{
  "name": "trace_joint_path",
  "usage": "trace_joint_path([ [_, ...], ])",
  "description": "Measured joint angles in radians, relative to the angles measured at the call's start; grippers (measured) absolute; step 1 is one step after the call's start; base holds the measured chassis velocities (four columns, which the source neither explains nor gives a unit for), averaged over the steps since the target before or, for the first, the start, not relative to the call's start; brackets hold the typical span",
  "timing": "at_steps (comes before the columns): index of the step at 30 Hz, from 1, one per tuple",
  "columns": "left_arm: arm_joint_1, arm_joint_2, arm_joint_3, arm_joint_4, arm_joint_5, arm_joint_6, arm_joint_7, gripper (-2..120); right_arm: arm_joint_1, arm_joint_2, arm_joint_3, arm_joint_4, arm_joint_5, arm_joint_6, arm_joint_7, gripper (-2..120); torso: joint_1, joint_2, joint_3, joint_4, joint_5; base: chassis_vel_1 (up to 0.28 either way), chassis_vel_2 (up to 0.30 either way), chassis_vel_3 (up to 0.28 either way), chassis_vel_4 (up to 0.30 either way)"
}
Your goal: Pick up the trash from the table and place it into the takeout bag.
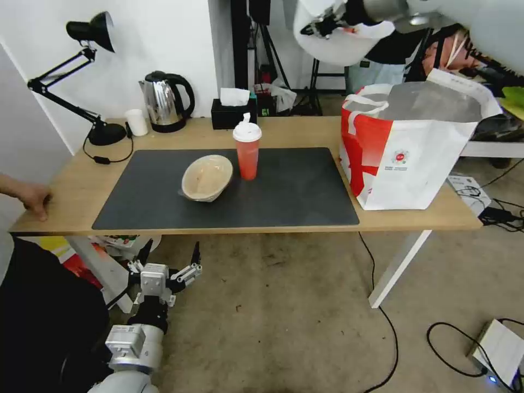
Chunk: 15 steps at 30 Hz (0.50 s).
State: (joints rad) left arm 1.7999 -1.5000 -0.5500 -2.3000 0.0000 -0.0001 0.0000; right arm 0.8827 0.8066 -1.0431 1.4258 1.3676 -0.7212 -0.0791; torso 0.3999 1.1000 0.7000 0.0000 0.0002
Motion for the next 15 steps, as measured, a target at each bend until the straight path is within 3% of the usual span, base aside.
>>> trace_joint_path([
  [7,0.000,0.000,0.000,0.000,0.000,0.000,0.000,100,-0.030,-0.038,0.000,-0.026,-0.022,0.000,-0.010,0,0.000,0.000,0.000,0.0000,-0.0001,0.000,0.000,0.000,0.000],
  [15,0.000,0.000,0.000,0.000,0.000,0.000,0.000,100,-0.168,-0.109,0.118,0.011,-0.023,0.000,0.019,0,0.000,0.000,0.000,0.0000,-0.0001,0.000,0.000,0.000,0.000],
])
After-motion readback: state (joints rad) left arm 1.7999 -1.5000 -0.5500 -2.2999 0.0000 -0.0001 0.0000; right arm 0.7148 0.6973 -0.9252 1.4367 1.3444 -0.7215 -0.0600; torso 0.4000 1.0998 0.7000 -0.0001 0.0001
